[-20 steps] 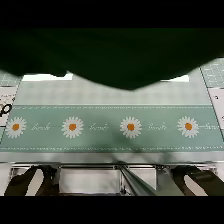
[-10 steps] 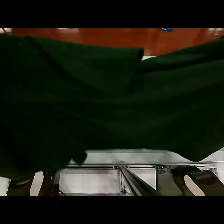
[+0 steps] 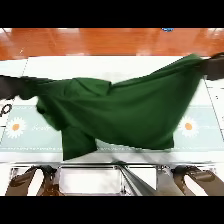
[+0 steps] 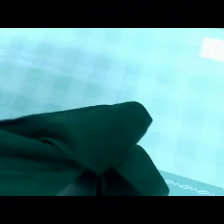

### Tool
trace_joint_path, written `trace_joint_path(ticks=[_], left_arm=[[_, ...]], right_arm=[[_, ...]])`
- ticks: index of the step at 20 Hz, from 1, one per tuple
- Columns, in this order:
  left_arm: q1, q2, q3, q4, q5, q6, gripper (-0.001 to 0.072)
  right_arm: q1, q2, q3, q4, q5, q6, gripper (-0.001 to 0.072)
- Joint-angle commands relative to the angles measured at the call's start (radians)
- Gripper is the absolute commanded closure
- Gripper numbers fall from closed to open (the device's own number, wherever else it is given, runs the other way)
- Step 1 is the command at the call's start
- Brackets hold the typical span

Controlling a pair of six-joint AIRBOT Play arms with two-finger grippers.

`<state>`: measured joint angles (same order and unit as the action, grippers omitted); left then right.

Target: Fold the shirts.

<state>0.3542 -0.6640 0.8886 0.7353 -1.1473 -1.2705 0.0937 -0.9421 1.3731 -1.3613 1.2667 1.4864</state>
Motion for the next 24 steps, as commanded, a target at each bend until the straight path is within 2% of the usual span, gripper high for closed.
trace_joint_path(ticks=[1, 4, 7, 8, 9, 10, 11, 13, 14, 15, 16, 18, 20, 22, 24], left_arm=[[-0.01, -0.243, -0.125, -0.059, 0.264, 0.074, 0.0688], [-0.058, -0.478, -0.029, -0.12, 0.353, 0.111, 0.0688], [-0.117, -0.665, 0.108, -0.126, 0.351, 0.111, 0.0685], [-0.128, -0.71, 0.151, -0.127, 0.346, 0.103, 0.0615], [-0.136, -0.74, 0.188, -0.126, 0.341, 0.089, 0.0501], [-0.136, -0.755, 0.217, -0.125, 0.318, 0.089, 0.0399], [-0.129, -0.758, 0.245, -0.097, 0.281, 0.09, 0.0395], [-0.085, -0.754, 0.309, 0.032, 0.156, 0.087, 0.0395], [-0.045, -0.754, 0.341, 0.107, 0.069, 0.055, 0.0395], [0.001, -0.753, 0.362, 0.182, -0.011, 0.003, 0.0346], [0.046, -0.75, 0.366, 0.233, -0.081, -0.03, 0.0198], [0.143, -0.736, 0.331, 0.271, -0.22, -0.033, 0.0197], [0.226, -0.676, 0.227, 0.27, -0.248, -0.022, 0.0197], [0.307, -0.584, 0.064, 0.267, -0.211, 0.014, 0.0198], [0.367, -0.541, -0.084, 0.188, -0.17, 0.051, 0.02]], right_arm=[[-0.011, -0.251, -0.076, 0.003, -0.244, -0.006, 0.0685], [-0.059, -0.481, 0.012, 0.104, -0.342, -0.007, 0.0684], [-0.092, -0.65, 0.126, 0.24, -0.388, -0.006, 0.0683], [-0.103, -0.686, 0.159, 0.282, -0.39, -0.005, 0.0676], [-0.116, -0.701, 0.179, 0.32, -0.39, 0.005, 0.0593], [-0.131, -0.702, 0.187, 0.34, -0.393, 0.004, 0.0406], [-0.154, -0.693, 0.194, 0.328, -0.374, -0.002, 0.0292], [-0.23, -0.659, 0.2, 0.264, -0.279, -0.006, 0.0297], [-0.285, -0.636, 0.2, 0.218, -0.205, -0.006, 0.0297], [-0.338, -0.615, 0.199, 0.179, -0.129, -0.014, 0.0297], [-0.396, -0.588, 0.182, 0.149, -0.057, -0.03, 0.0297], [-0.509, -0.507, 0.071, 0.14, -0.011, -0.035, 0.0297], [-0.609, -0.373, -0.148, 0.15, -0.059, -0.044, 0.0297], [-0.69, -0.215, -0.412, 0.16, -0.143, -0.053, 0.0297], [-0.752, -0.07, -0.645, 0.24, -0.209, -0.126, 0.0297]])
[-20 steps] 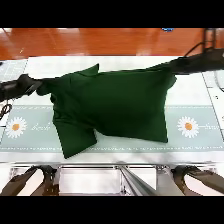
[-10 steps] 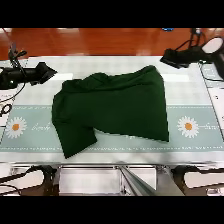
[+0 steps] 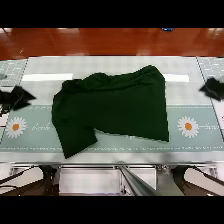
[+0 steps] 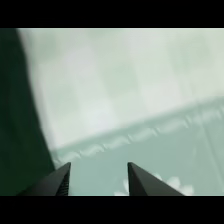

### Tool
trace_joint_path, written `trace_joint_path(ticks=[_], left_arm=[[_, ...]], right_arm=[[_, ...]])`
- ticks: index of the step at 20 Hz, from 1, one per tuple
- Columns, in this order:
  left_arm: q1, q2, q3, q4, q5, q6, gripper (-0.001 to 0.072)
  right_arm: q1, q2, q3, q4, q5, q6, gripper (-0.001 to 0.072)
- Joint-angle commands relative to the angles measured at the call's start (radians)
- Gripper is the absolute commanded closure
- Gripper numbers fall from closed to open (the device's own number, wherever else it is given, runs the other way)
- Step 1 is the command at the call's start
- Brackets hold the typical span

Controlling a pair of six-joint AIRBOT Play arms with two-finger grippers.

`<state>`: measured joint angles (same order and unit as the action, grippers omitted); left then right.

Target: Fold the shirts.

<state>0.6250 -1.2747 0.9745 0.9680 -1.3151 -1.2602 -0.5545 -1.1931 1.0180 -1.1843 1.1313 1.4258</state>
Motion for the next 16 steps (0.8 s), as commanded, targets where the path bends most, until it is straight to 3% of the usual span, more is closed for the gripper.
trace_joint_path(ticks=[1, 5, 9, 16], left_arm=[[0.113, 0.07, -0.227, -0.1, 0.011, 0.064, 0.02], [0.083, 0.042, -0.378, -0.206, 0.106, 0.102, 0.02], [-0.002, 0.019, -0.404, -0.206, 0.206, 0.106, 0.0201], [-0.093, -0.067, -0.403, -0.271, 0.256, 0.105, 0.0202]], right_arm=[[-0.125, 0.233, -0.376, 0.118, -0.094, -0.078, 0.0297], [-0.133, 0.329, -0.558, 0.38, -0.061, -0.196, 0.0298], [-0.134, 0.328, -0.567, 0.374, -0.054, -0.212, 0.0305], [-0.134, 0.328, -0.567, 0.372, -0.05, -0.211, 0.0305]])
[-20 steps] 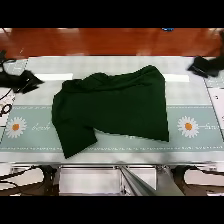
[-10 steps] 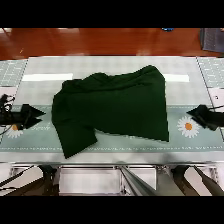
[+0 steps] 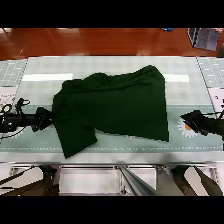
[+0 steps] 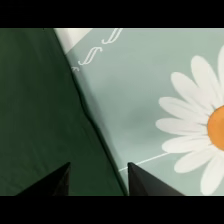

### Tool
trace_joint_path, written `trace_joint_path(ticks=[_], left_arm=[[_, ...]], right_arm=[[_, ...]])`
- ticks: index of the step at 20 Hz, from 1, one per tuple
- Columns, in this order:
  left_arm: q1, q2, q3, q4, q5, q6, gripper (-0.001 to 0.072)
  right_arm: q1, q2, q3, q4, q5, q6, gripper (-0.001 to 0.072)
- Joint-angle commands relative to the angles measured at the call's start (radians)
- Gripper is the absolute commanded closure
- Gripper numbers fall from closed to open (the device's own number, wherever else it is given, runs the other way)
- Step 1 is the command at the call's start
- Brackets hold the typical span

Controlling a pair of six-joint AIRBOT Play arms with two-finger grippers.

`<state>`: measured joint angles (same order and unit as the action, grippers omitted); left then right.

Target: Fold the shirts.

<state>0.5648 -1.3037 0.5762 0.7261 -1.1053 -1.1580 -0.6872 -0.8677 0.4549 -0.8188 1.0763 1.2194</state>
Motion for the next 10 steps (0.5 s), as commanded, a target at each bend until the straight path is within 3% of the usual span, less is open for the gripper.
trace_joint_path(ticks=[1, 2, 3, 7, 10], left_arm=[[-0.043, -0.051, -0.005, -0.059, 0.045, 0.008, 0.0284], [-0.054, -0.059, -0.003, -0.073, 0.043, 0.025, 0.0609], [-0.068, -0.06, 0.002, -0.072, 0.043, 0.028, 0.0674], [-0.079, -0.06, 0.016, -0.072, 0.029, 0.059, 0.0688], [-0.079, -0.06, 0.016, -0.072, 0.028, 0.066, 0.0688]], right_arm=[[-0.002, 0.003, -0.004, 0.003, 0.004, -0.005, 0.0305], [-0.002, 0.003, -0.004, -0.01, 0.005, -0.004, 0.0305], [-0.002, 0.003, -0.004, -0.035, 0.016, 0.004, 0.0305], [-0.002, 0.003, -0.011, -0.183, 0.198, 0.047, 0.0304], [-0.002, 0.003, -0.036, -0.274, 0.232, 0.113, 0.0304]])
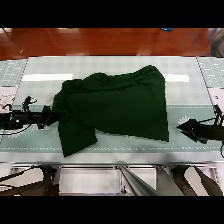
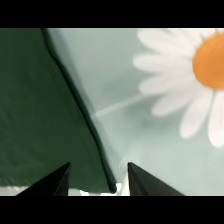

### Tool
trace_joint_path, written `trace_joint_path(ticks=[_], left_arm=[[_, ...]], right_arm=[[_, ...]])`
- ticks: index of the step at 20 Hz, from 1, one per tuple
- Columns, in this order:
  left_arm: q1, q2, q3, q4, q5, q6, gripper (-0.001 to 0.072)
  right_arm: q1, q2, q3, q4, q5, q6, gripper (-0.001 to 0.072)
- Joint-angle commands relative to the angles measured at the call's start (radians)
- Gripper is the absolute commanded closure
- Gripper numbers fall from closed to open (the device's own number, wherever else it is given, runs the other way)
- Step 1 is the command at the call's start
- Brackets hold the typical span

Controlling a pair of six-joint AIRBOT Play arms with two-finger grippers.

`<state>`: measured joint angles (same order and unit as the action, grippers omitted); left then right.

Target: Fold the shirts.

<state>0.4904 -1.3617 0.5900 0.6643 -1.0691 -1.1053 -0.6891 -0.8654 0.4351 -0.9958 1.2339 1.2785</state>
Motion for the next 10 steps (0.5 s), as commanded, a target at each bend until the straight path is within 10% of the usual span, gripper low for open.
trace_joint_path(ticks=[1, 10], left_arm=[[-0.005, -0.002, 0.002, -0.01, -0.008, 0.014, 0.0688], [-0.005, -0.002, 0.002, -0.01, -0.016, 0.013, 0.0688]], right_arm=[[0.0, 0.001, -0.029, -0.094, 0.085, 0.059, 0.0304], [0.159, -0.2, -0.05, 0.014, 0.029, 0.023, 0.0304]])
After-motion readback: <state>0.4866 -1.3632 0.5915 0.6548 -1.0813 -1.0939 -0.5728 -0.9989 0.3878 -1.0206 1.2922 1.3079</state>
